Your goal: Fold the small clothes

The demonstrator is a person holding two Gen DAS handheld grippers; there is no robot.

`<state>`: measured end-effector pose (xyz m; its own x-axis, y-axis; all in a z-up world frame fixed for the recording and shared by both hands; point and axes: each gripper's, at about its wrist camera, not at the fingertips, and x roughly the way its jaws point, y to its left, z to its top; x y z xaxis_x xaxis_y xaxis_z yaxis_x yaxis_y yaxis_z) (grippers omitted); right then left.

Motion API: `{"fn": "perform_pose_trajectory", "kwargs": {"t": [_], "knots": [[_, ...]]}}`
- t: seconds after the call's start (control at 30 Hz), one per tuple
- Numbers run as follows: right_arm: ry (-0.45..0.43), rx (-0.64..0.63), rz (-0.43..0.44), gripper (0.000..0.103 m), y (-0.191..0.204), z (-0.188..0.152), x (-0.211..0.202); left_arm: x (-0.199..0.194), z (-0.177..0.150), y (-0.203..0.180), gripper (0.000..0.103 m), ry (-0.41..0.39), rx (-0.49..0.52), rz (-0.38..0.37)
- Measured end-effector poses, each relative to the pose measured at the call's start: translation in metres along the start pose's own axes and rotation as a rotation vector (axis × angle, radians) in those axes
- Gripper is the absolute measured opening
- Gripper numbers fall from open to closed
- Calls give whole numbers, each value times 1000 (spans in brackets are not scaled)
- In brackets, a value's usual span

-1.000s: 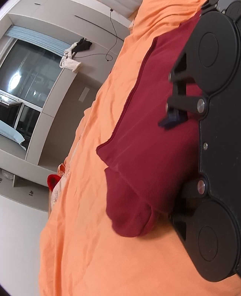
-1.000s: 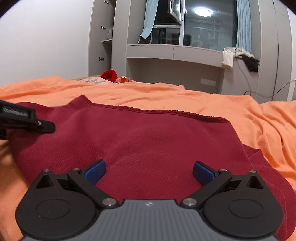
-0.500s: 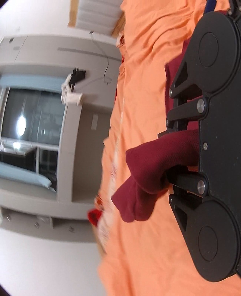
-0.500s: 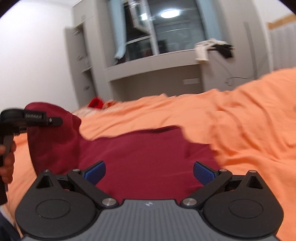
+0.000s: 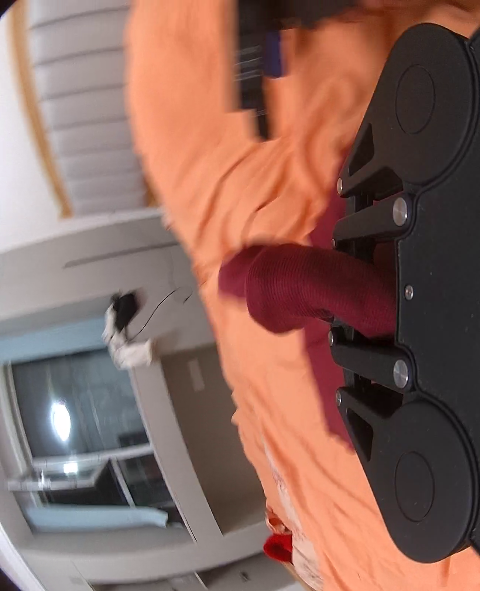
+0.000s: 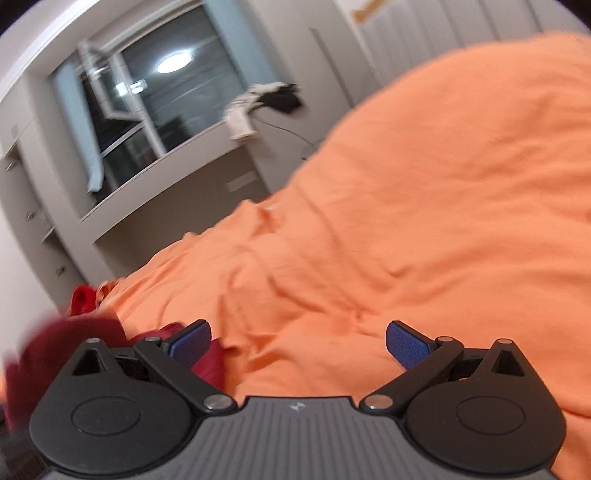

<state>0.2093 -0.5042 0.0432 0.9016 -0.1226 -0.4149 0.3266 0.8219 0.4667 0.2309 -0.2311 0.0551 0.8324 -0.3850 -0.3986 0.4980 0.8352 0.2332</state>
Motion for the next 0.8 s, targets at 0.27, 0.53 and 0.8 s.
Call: {"fn": "perform_pose_trajectory", "kwargs": {"t": [0.27,0.53,0.8], "knots": [[39,59,16,103,-11,4,13,-9,-31,-10,33,37,13,-45],[68,48,239,103,15,0,8,-28,-34,-11,74,-9,30,-142],[245,-3,482,103,42,-3,34,-51,-54,-21,62,-82,106,-169]]}}
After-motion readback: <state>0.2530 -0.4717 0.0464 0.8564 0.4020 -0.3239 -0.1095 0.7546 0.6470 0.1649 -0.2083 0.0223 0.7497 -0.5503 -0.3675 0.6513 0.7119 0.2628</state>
